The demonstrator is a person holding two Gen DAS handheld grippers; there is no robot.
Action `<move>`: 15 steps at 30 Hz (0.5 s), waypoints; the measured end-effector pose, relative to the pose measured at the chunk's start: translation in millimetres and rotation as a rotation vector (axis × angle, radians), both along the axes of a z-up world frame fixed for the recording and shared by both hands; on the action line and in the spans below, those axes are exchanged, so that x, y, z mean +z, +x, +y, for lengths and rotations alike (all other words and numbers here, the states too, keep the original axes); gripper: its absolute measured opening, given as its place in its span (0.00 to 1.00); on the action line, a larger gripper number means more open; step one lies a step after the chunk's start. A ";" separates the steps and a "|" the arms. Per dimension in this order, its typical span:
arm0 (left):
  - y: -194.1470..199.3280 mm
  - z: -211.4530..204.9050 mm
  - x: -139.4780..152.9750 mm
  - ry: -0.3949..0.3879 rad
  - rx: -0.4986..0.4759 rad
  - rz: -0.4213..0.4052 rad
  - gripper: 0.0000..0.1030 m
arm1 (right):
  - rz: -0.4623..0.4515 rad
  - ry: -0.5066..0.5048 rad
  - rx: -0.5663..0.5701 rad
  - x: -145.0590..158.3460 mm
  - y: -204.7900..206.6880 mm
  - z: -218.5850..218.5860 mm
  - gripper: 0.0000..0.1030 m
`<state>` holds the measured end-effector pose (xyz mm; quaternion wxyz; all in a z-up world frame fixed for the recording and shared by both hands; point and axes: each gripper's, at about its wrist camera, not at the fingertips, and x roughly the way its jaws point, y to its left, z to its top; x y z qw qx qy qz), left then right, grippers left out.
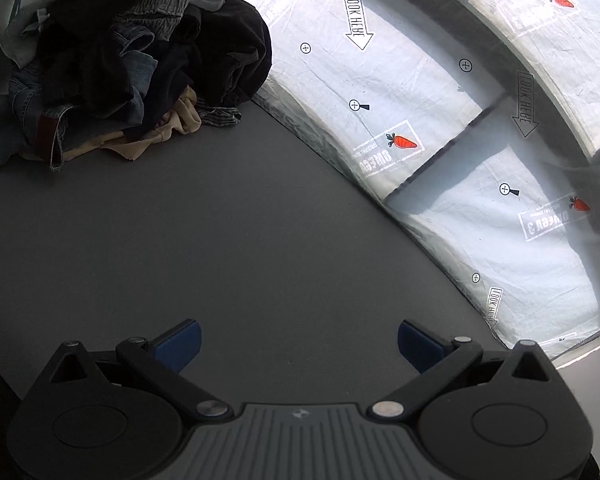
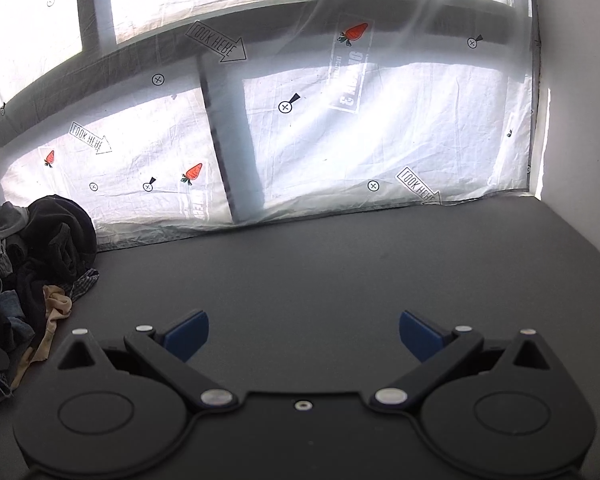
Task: Fold clothes
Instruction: 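Reach into the clothes pile and grasp the dark knit top with the left gripper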
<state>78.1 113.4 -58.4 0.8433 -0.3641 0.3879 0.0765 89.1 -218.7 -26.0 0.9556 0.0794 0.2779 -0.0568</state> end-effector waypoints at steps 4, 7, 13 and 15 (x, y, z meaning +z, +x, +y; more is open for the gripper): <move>29.4 63.2 -20.8 -0.117 0.167 0.035 1.00 | -0.027 -0.025 0.051 -2.1 45.7 41.6 1.00; 60.4 106.5 -22.1 -0.048 0.204 0.016 1.00 | -0.055 -0.035 0.084 -0.7 76.0 82.1 1.00; 139.3 231.6 -17.5 0.083 0.329 -0.071 0.96 | -0.057 -0.062 0.170 -4.7 136.4 166.0 1.00; 161.0 261.8 -14.0 0.183 0.357 -0.094 0.93 | -0.046 -0.085 0.192 -5.4 153.7 187.2 1.00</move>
